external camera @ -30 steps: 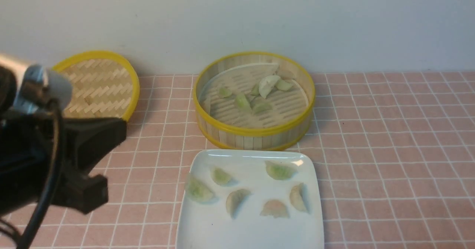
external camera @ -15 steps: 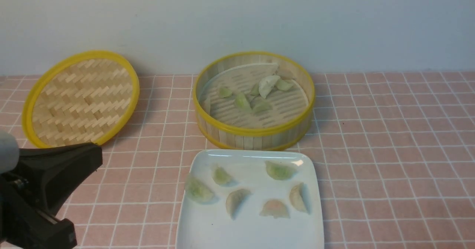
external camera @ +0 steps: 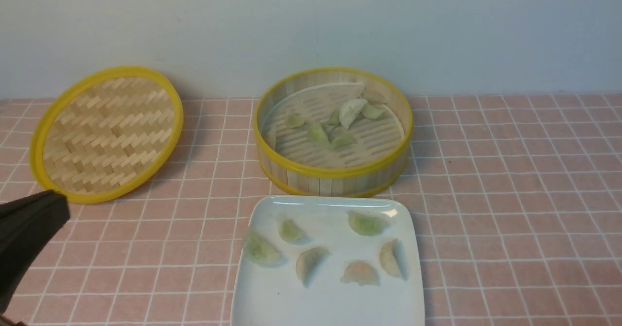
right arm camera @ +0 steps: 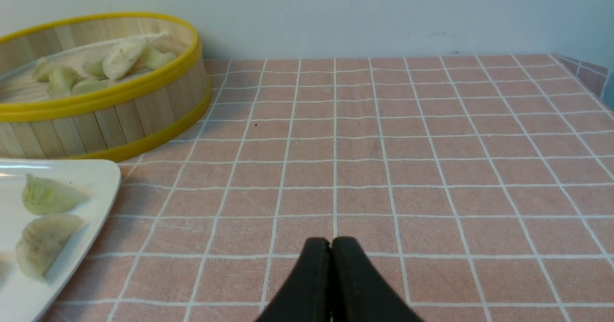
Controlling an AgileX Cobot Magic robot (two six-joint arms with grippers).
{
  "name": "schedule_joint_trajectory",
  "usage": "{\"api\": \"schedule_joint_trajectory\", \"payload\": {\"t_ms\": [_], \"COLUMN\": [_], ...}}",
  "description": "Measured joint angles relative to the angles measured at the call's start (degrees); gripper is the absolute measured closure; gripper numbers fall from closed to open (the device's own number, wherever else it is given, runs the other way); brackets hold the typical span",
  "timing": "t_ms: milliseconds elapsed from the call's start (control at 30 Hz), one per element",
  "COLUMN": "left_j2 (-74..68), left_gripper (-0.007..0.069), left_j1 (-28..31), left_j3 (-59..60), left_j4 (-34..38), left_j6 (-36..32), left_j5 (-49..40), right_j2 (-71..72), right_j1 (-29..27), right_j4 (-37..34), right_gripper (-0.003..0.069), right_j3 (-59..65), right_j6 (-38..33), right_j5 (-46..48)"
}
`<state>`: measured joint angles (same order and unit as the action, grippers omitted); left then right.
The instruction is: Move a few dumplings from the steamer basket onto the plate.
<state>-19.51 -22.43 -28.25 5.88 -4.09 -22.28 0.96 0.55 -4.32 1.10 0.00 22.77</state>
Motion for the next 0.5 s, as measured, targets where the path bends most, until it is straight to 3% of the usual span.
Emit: {"api": "schedule_joint_trajectory", "payload": {"t_ms": [267, 500], "left_j2": [17.27, 20.07], "left_gripper": [0.0631, 0.0631], "left_j1": [18.76, 21.23], "left_j3": [19.93, 29.34], "left_j4": [-0.06, -0.77], "left_j6": [0.05, 0.05], "left_j5": [0.57, 0.29], "right_j2": [0.00, 0.00], "right_j1": [0.00, 0.00], "right_j4": [0.00, 0.00], "right_gripper": [0.0672, 0.0672], "right_j3": [0.00, 0.00], "right_j6": [0.00, 0.00], "right_j5": [0.00, 0.00]}}
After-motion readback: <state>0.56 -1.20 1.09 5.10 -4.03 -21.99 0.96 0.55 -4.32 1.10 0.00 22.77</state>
